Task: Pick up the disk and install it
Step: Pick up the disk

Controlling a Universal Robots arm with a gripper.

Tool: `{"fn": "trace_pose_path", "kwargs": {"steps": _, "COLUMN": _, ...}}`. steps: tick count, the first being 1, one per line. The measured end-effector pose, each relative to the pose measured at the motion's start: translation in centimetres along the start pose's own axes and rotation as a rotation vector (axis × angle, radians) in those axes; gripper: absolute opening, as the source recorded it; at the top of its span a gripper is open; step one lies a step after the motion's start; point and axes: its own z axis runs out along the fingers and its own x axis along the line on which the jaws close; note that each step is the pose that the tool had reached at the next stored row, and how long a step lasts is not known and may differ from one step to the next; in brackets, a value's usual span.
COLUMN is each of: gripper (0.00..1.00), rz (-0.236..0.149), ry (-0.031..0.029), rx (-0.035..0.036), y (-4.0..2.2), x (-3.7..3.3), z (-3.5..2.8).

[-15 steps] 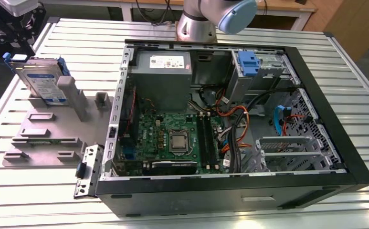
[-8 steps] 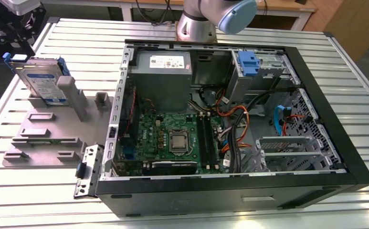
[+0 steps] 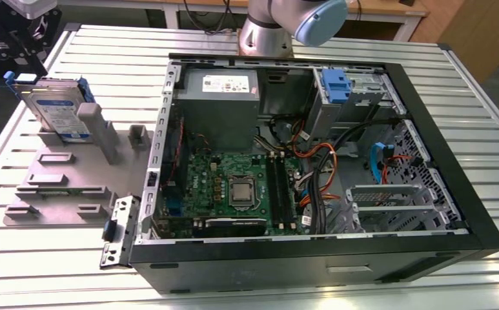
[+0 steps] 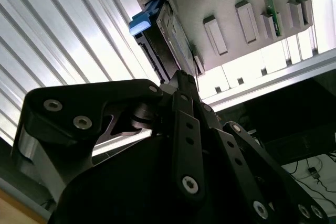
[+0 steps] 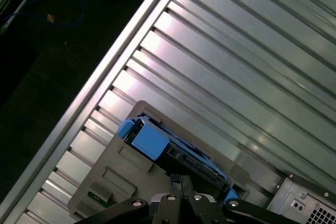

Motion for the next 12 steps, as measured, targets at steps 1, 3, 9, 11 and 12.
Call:
{"fn": "trace_pose_path", "kwargs": {"steps": 1, "gripper": 0.11, "rz": 0.0, "ry": 0.0001, "rx": 0.0, "y": 0.0, "x": 0.0, "z": 0.0}}
{"fn": "trace_pose_path", "kwargs": {"steps": 3, "gripper": 0.11, "rz": 0.0, "ry": 0.0, "rx": 0.0, "y": 0.0, "x": 0.0, "z": 0.0}}
{"fn": "trace_pose_path", "kwargs": {"steps": 9, "gripper": 0.11, "rz": -0.001, "ry": 0.0001, "rx": 0.0, "y": 0.0, "x": 0.0, "z": 0.0}}
{"fn": "trace_pose_path", "kwargs": {"steps": 11, "gripper": 0.11, "rz": -0.001, "ry": 0.0001, "rx": 0.0, "y": 0.0, "x": 0.0, "z": 0.0}}
{"fn": "trace_pose_path", "kwargs": {"steps": 12, "gripper": 0.11, "rz": -0.002, "ry": 0.0002, "rx": 0.0, "y": 0.0, "x": 0.0, "z": 0.0}}
